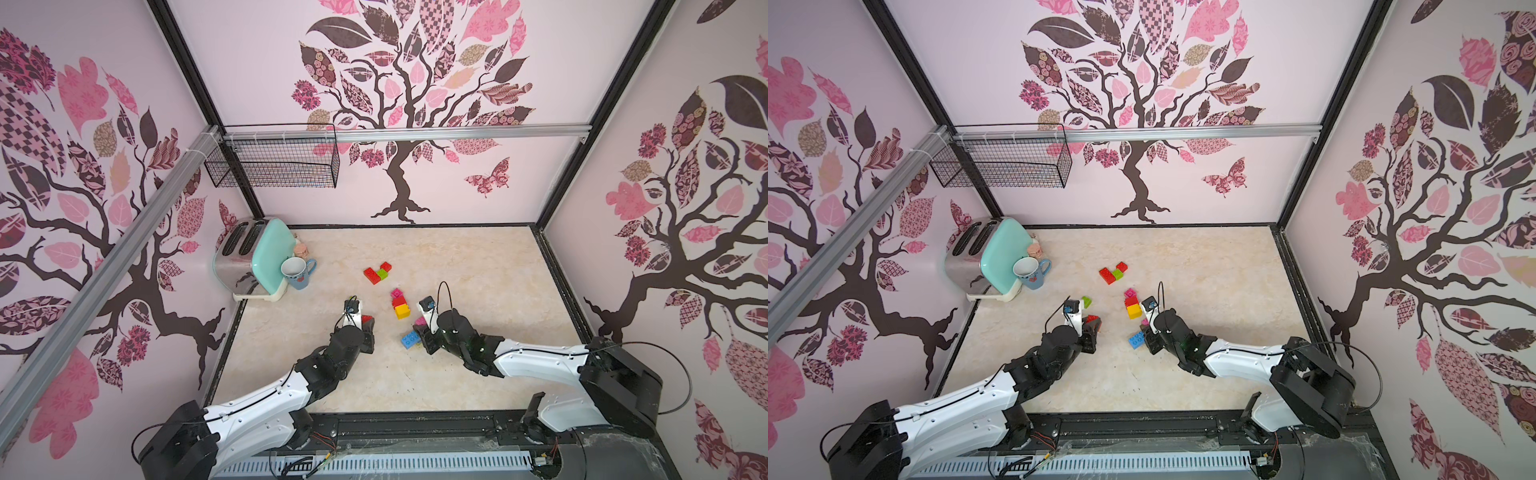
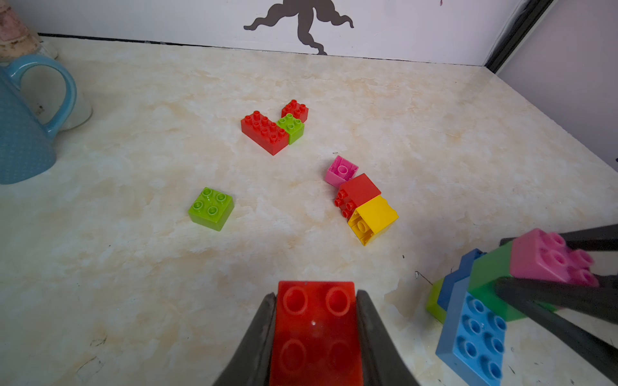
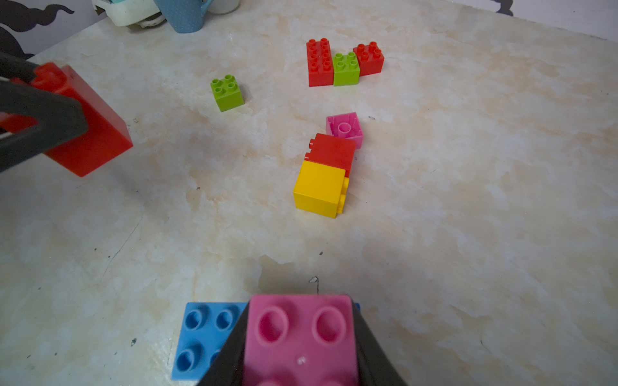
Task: Assemble the number 4 with lego
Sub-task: Assemble the lego brick with the lego brick.
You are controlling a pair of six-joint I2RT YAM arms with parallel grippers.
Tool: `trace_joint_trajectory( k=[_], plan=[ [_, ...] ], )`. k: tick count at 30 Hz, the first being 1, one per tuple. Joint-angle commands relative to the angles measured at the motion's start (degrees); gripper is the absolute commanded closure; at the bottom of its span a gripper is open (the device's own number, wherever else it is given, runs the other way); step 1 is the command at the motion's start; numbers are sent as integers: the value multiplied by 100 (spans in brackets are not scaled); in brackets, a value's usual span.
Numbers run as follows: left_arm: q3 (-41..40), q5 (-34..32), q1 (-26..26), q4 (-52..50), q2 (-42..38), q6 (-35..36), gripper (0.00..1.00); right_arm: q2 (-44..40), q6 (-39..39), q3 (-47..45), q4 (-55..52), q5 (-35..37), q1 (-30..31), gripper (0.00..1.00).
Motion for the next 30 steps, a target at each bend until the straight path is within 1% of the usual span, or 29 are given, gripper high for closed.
trace_joint_trajectory(
  k=[1,3,7,12,15,19,22,24,27,30],
  plan=[
    [199,177,71,386,-125,400,100,391,-404,281,123,-49,17,78],
    [176,301,105,425,-184,567,100,565,-531,485,51,55,10,80],
    [81,717,108,543,-341,1076,100,737,-590,542,76,-41,11,80],
    [250,1170,108,286,-355,1531,100,869,-365,601,-383,-165,11,85],
    [264,1308,116,336,-309,1555,100,918,-271,705,-858,-125,9,88],
    [262,1377,123,386,-267,1486,100,907,-198,734,-1294,-5,9,100],
    [232,1530,134,466,-273,1301,100,983,-166,951,-1855,96,12,100],
    [257,1742,143,469,-259,1276,100,1000,-136,1042,-2142,125,15,100],
    [317,1835,143,436,-182,1289,100,978,-175,873,-1964,141,15,100],
    [305,2135,144,625,-43,1610,100,1007,-138,809,-1869,131,14,100]
  ],
)
